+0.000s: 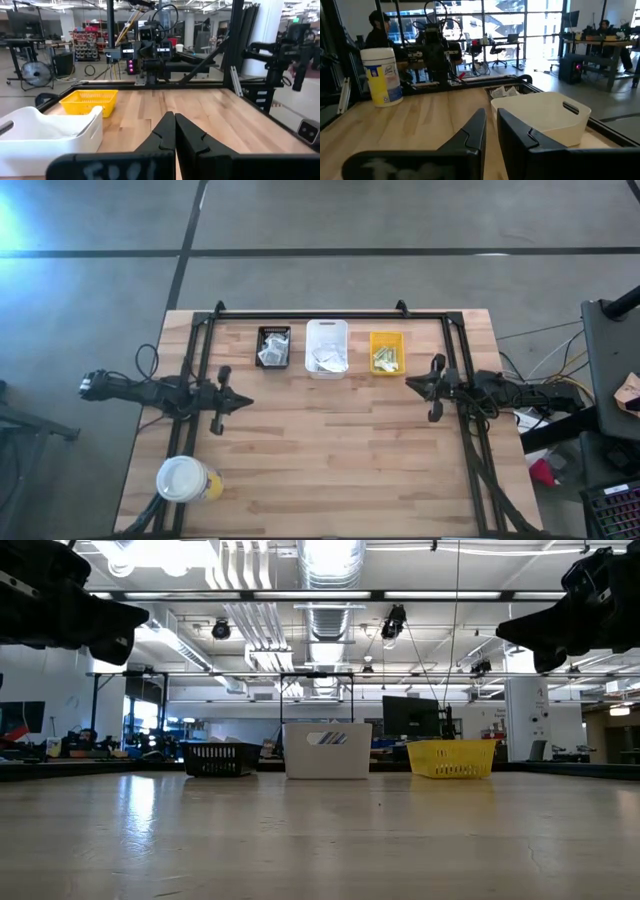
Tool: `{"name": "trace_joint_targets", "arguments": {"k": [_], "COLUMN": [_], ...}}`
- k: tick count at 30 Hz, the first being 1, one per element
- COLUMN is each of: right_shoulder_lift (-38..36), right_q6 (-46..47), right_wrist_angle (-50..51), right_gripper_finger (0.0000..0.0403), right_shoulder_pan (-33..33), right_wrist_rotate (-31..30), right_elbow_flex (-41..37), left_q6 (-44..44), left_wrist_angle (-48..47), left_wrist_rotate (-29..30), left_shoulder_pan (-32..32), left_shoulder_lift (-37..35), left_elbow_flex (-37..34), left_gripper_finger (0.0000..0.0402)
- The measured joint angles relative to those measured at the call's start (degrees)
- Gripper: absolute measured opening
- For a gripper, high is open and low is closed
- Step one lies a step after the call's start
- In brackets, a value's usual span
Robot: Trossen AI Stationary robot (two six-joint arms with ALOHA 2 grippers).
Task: Pick & Place First Aid Supplies
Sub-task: Return to Home Position
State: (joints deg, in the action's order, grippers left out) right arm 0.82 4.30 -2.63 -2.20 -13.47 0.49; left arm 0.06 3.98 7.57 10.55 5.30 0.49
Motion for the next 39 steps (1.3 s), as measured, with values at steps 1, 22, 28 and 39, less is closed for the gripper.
{"name": "trace_joint_targets", "arguments": {"k": [1,22,28,39], "right_shoulder_lift": [0.02,0.02,0.02,0.02], "right_q6": [0.05,0.17,0.17,0.17], "right_wrist_angle": [0.00,0.02,0.02,0.02], "right_gripper_finger": [0.0043,0.0045,0.0045,0.0045], "right_shoulder_pan": [0.00,0.00,0.00,0.00], "right_wrist_rotate": [0.00,-0.13,-0.15,-0.15], "right_elbow_flex": [0.00,0.02,0.02,0.03], "left_q6": [-0.65,-1.41,-1.41,-1.41], "left_wrist_angle": [0.03,-0.01,-0.01,-0.04], "left_wrist_rotate": [-0.01,-0.04,-0.06,-0.06], "left_shoulder_pan": [0.00,0.00,0.00,-0.04], "left_shoulder_lift": [0.01,0.07,0.07,0.07], "left_elbow_flex": [0.00,-0.09,-0.11,-0.13], "left_gripper_finger": [0.0000,0.0000,0.0000,0.0000]}}
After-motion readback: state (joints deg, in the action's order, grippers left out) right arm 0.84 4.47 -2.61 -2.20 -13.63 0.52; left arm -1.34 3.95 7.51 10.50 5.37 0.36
